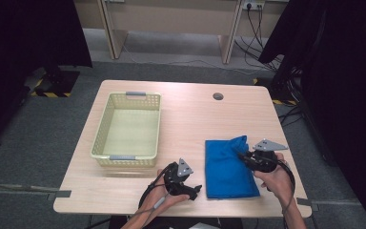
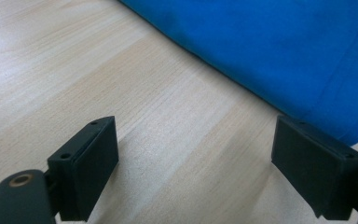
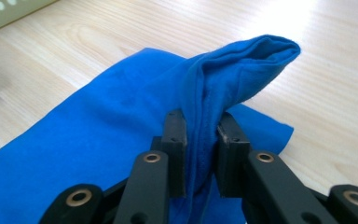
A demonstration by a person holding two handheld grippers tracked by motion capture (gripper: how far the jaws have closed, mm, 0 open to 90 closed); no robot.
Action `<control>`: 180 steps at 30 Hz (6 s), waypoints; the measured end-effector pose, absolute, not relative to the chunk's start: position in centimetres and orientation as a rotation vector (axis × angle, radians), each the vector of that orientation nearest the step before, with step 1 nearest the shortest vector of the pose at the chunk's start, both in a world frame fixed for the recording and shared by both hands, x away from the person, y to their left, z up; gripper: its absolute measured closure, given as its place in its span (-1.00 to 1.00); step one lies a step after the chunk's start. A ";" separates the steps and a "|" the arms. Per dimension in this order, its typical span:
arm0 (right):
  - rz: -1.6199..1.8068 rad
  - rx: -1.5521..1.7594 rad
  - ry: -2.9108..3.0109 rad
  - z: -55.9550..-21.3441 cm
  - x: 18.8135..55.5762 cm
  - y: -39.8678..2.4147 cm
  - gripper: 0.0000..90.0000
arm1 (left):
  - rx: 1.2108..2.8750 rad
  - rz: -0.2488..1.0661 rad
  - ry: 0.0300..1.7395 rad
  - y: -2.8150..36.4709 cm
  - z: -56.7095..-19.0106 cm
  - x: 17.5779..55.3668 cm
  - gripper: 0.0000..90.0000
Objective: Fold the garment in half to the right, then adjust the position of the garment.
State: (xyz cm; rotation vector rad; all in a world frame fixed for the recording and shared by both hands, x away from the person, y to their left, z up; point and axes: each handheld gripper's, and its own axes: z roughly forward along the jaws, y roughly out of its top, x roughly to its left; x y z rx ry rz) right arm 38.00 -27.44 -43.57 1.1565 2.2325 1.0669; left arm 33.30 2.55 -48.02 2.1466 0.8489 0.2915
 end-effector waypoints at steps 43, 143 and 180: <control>0.940 1.392 2.097 -45.6 37.9 -30.7 -0.30 | 2.169 0.282 0.764 -1.2 -48.1 32.8 -0.68; 1.065 1.322 2.136 -47.8 28.0 -30.6 -0.71 | 2.061 0.457 1.008 12.8 -49.0 27.4 -0.89; 1.072 1.253 2.152 -46.7 30.2 -28.9 -0.75 | 2.060 0.465 1.019 13.0 -49.1 27.3 -0.96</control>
